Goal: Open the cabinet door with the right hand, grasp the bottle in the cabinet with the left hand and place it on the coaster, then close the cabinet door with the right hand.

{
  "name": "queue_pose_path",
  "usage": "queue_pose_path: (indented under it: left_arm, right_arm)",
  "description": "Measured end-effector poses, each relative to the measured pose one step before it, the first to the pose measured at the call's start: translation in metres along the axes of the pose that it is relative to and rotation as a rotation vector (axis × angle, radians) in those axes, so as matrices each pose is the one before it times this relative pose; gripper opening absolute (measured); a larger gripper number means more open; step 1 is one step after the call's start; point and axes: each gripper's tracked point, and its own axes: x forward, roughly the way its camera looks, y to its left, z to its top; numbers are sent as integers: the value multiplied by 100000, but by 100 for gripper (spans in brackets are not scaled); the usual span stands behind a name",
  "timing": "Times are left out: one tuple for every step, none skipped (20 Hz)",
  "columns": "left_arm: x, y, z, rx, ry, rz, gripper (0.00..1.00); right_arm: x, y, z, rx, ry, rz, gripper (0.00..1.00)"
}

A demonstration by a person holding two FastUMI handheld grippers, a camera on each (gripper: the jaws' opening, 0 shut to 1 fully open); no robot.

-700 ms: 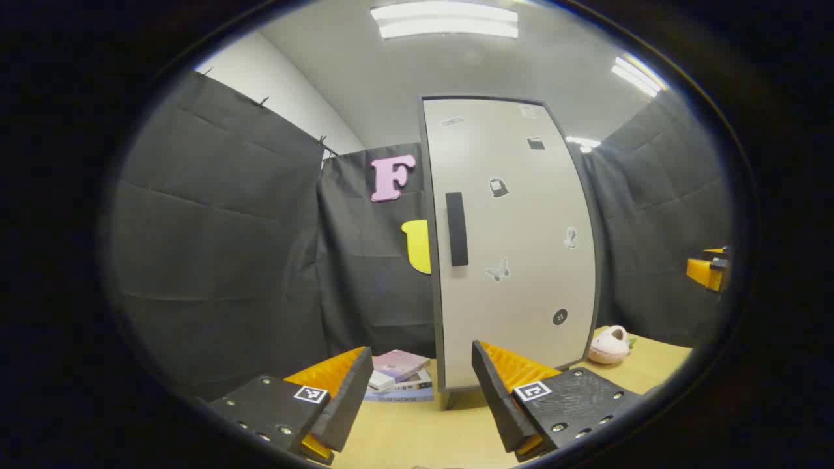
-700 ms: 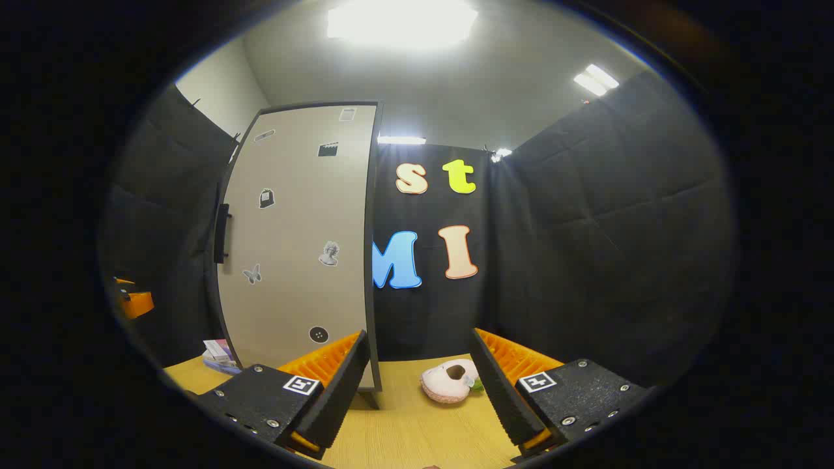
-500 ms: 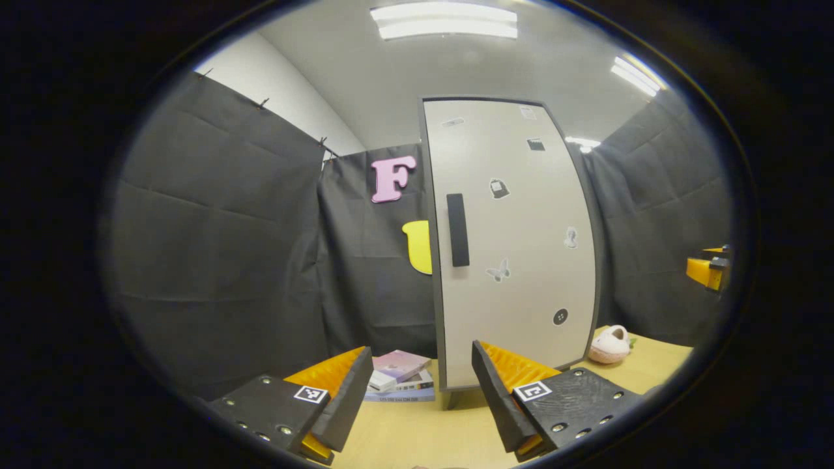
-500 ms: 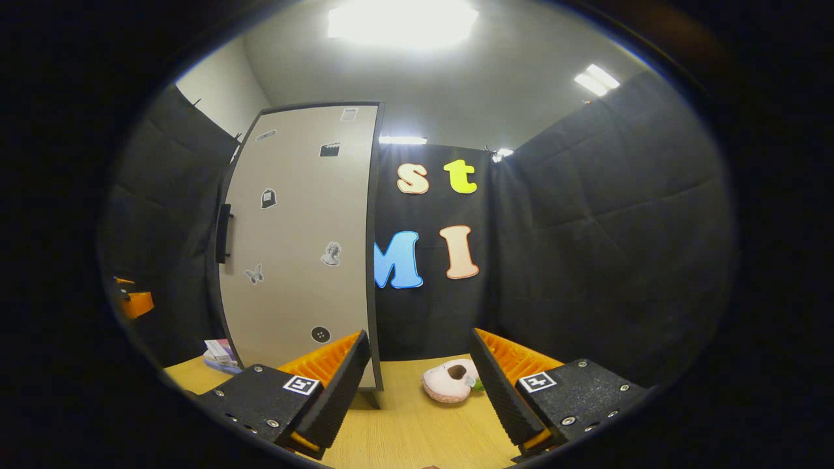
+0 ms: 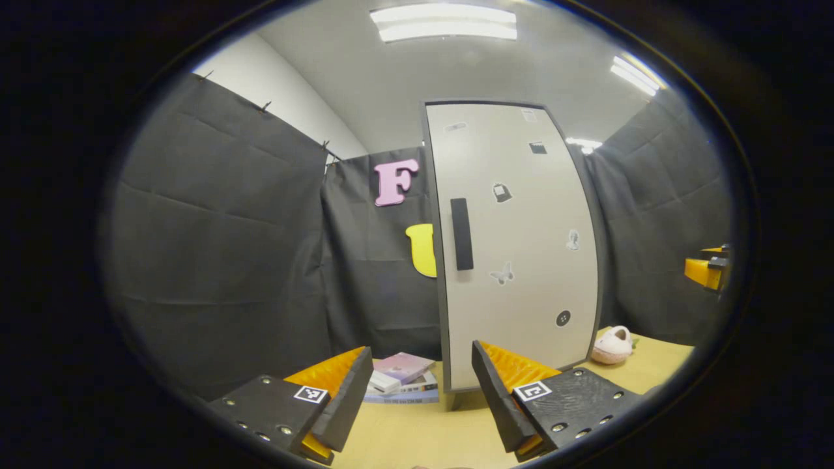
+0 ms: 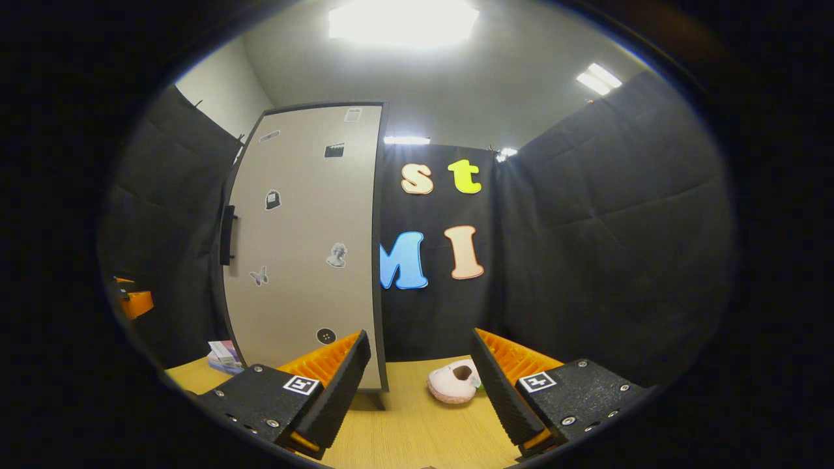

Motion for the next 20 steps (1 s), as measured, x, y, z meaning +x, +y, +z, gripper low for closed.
queue_pose_path:
  left_arm:
    - [-73, 112, 121, 105, -227, 213, 87]
    - [-76, 113, 52, 90, -102, 292, 87]
    - [-165, 245, 25, 113, -31, 535, 92]
    - [-170, 263, 143, -61, -266, 698, 92]
    - [-262, 246, 190, 46, -414, 492, 87]
    - [-234, 417, 241, 398, -352, 819, 87]
    - [-429, 535, 213, 784, -541, 956, 87]
    - [-267, 730, 295, 989, -740, 1502, 87]
    - [-395, 689, 82, 717, -560, 1349, 87]
    - [-340, 747, 13, 63, 249, 1431, 87]
    - [-393, 753, -13, -426, 100, 1477, 92]
    - [-457, 828, 109, -305, 119, 1583, 87]
    - [-420, 957, 17, 151, 21, 1990, 87]
    - [-356, 993, 95, 402, -25, 1840, 92]
    - [-381, 1046, -93, 498, -16, 2071, 92]
    - [-303, 953, -34, 538, 136, 1928, 92]
    - [-389, 1093, 3, 576, 159, 2138, 92]
    - [-451, 1184, -36, 750, 32, 2177, 87]
    - [-468, 1276, -23, 778, 183, 2358, 87]
    - [-346, 1061, -86, 648, 241, 2170, 92]
  right_arm:
    - [20, 171, 49, 63, -146, 522, 95]
    - [57, 289, 160, 100, -213, 631, 95]
    - [20, 275, 149, -24, -283, 792, 95]
    - [120, 431, 254, -84, -431, 809, 95]
    - [239, 351, 219, 65, -472, 1003, 95]
    - [334, 605, 264, 342, -381, 1320, 95]
    - [308, 624, 206, 540, -246, 1324, 95]
    - [376, 667, 334, 806, -322, 1395, 95]
    - [528, 743, 366, 985, -425, 1549, 95]
    - [524, 818, 393, 876, -543, 1623, 95]
    - [489, 814, 309, 753, -398, 1723, 95]
    - [612, 954, 410, 709, -516, 1796, 95]
    - [535, 848, 352, 653, -603, 1784, 95]
    - [609, 881, 366, 747, -454, 1779, 95]
    - [586, 952, 190, 759, -36, 2098, 95]
    - [649, 934, 200, 704, 30, 1903, 95]
    - [720, 833, 245, 631, -278, 1656, 95]
    - [727, 849, 271, 532, -371, 1474, 95]
    - [662, 866, 185, 400, -389, 1434, 95]
    - [764, 962, 164, 438, -342, 1597, 95]
